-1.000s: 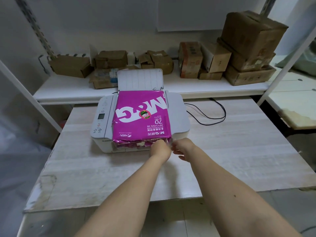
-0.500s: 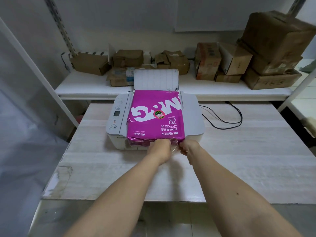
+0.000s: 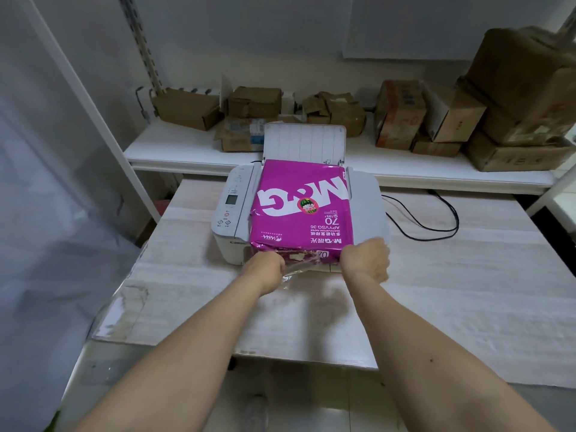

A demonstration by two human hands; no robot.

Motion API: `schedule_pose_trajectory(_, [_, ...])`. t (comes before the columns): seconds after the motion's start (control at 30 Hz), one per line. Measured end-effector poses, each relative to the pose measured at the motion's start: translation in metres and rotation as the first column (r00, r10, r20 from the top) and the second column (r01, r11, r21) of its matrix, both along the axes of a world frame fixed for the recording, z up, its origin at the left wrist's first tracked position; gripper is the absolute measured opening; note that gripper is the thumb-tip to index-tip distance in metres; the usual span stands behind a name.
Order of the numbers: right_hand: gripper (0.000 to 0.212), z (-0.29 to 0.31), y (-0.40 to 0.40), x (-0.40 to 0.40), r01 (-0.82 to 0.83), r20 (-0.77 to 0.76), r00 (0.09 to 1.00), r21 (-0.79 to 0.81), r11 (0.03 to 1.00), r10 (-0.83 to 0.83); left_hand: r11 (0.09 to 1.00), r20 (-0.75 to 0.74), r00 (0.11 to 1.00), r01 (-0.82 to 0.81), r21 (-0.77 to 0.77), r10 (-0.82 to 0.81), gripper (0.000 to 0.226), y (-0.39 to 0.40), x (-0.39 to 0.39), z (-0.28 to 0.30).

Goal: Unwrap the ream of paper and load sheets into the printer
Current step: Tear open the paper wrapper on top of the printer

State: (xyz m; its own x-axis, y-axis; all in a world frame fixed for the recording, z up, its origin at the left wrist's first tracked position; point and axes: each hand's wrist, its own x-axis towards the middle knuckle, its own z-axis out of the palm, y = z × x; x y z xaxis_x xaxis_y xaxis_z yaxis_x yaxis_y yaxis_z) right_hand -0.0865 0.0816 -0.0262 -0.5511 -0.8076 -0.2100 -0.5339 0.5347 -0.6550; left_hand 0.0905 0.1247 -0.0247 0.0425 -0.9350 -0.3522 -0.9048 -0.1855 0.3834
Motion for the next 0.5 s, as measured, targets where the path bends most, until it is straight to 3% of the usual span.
schedule_pose_trajectory(0.03, [0.036, 0.005, 0.003, 0.004, -0.111, -0.192, 0.977, -0.071, 0.991, 0.095, 1.0, -0.033, 0.999, -0.017, -0.016, 0.016, 0.024, 0.001, -0.001, 0.0])
schedule_pose_trajectory(0.1, [0.04, 0.007, 0.006, 0.015, -0.478, -0.461, 0.794, -0.072, 0.875, 0.396, 0.999, -0.079, 0.996, -0.035, -0.037, 0.032, 0.027, 0.002, -0.004, -0.001])
schedule_pose_trajectory(0.17, [0.046, 0.005, 0.006, 0.025, -0.697, -0.516, 0.577, 0.094, 0.711, 0.633, 0.998, -0.089, 0.995, -0.041, -0.052, 0.036, 0.029, 0.002, -0.004, -0.002])
schedule_pose_trajectory(0.27, [0.046, 0.003, 0.005, 0.036, -0.752, -0.508, 0.364, 0.334, 0.568, 0.781, 0.995, -0.099, 0.994, -0.055, -0.085, 0.047, 0.028, 0.004, 0.001, -0.004])
schedule_pose_trajectory(0.5, [0.038, 0.009, -0.005, 0.043, -0.758, -0.527, 0.332, 0.345, 0.554, 0.782, 0.991, -0.059, 0.998, -0.022, -0.128, 0.015, 0.028, 0.008, 0.01, 0.001])
